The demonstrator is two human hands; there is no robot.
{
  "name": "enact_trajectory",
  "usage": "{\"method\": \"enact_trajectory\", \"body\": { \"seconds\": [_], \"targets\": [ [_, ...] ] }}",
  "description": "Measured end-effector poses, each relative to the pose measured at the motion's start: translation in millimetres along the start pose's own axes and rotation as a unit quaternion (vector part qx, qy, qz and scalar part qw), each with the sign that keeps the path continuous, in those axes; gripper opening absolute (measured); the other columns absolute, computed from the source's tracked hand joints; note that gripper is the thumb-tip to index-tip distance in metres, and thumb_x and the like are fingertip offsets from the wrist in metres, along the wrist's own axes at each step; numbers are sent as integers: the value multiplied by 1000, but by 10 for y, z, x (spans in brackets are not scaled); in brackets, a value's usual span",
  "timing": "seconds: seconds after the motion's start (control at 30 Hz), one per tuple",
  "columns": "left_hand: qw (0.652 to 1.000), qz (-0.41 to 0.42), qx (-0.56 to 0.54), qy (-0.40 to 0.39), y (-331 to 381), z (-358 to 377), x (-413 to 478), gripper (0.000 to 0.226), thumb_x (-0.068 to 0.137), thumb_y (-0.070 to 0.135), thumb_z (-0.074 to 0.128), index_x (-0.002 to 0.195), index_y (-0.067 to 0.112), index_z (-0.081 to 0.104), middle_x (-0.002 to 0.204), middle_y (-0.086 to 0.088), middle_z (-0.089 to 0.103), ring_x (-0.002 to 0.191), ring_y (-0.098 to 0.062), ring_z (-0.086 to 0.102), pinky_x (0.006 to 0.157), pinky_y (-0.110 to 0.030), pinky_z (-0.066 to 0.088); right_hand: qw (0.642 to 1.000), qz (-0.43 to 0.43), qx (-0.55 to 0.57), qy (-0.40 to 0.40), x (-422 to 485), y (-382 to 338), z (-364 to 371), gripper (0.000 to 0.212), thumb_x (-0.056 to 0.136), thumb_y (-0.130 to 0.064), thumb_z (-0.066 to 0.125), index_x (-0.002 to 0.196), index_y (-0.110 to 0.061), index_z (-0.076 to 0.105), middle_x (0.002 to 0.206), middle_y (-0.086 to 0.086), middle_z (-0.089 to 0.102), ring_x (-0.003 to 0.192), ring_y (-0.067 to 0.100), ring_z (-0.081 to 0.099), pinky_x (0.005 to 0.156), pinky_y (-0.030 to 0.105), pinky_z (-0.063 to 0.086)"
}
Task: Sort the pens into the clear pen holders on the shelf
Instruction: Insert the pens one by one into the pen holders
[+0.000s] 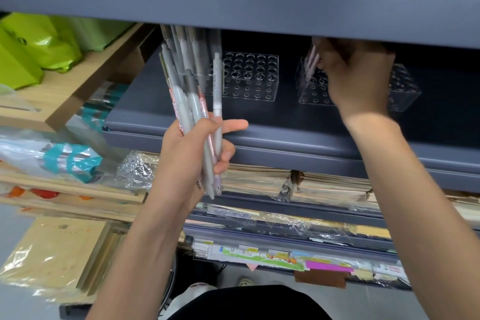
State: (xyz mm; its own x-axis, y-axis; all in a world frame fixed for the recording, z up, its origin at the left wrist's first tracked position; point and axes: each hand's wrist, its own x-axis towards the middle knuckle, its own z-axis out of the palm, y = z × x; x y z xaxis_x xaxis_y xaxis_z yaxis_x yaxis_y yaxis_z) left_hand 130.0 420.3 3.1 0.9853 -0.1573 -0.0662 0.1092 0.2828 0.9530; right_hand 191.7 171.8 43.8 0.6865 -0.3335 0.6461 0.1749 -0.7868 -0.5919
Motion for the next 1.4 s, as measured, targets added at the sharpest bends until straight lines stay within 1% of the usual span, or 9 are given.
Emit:
{"method": "enact_trajectory", "body": {
  "seconds": [0.17,0.27,0.33,0.5,0.6,0.73,0.87,1.17,1.4],
  "targets": [
    [1000,-6,8,-2,24,13,-15,30,97,18,55,73,21,71,84,-22,73,40,-18,39,39,-20,35,1000,-11,-18,-1,22,-24,7,49,93,-42,58,128,-8,59,134,9,60,129,27,52,113,36,32],
    [1000,-15,2,6,35,20,-16,27,99,18,55,109,-6,62,73,-12,73,40,-17,48,36,-21,38,1000,-20,-19,-7,44,-45,3,51,93,-41,57,132,-7,56,138,10,56,131,28,48,114,40,30],
    [1000,-10,-11,12,45,30,-17,22,99,16,55,109,-4,55,84,-14,76,47,-18,56,39,-22,42,1000,-13,-17,-23,58,-55,6,52,94,-42,57,133,-8,55,138,10,56,131,29,50,113,42,33],
    [1000,-10,-19,8,64,-9,-31,14,99,16,56,107,4,55,96,-20,76,56,-22,62,43,-25,47,1000,7,-26,2,-42,-69,-25,34,89,-40,62,97,-9,72,92,9,75,90,25,68,91,21,42],
    [999,-18,-29,1,65,-53,-30,12,99,15,56,105,5,55,96,-20,76,56,-22,63,44,-25,47,997,77,11,-6,-157,-37,-52,28,85,-35,68,101,-13,70,84,-6,70,86,22,69,91,39,51],
    [999,-28,-26,-18,59,-96,-18,12,99,15,55,106,6,55,97,-20,76,57,-23,63,44,-25,47,988,100,101,57,-426,-140,-99,22,84,-21,69,104,-13,66,75,-20,62,70,-2,62,78,25,53],
    [997,-32,-6,-67,51,-109,-32,9,98,13,57,103,6,56,100,-18,76,60,-22,65,46,-26,50,967,127,219,-31,-665,-452,-122,8,83,-24,65,81,-31,69,73,-8,71,66,9,65,66,28,55],
    [989,-30,16,-142,74,-240,-94,23,95,16,63,114,3,57,102,-16,76,68,-29,73,50,-31,57,914,179,284,-226,-857,-903,19,15,83,-37,74,79,-23,76,73,-6,73,57,1,55,53,16,45],
    [999,-10,-17,-48,86,-395,-81,6,99,8,55,93,7,56,92,-16,77,80,-33,76,54,-30,59,845,259,457,-97,-843,-1008,153,14,96,-20,57,85,-12,56,66,4,70,62,21,63,51,26,48]
  ]
}}
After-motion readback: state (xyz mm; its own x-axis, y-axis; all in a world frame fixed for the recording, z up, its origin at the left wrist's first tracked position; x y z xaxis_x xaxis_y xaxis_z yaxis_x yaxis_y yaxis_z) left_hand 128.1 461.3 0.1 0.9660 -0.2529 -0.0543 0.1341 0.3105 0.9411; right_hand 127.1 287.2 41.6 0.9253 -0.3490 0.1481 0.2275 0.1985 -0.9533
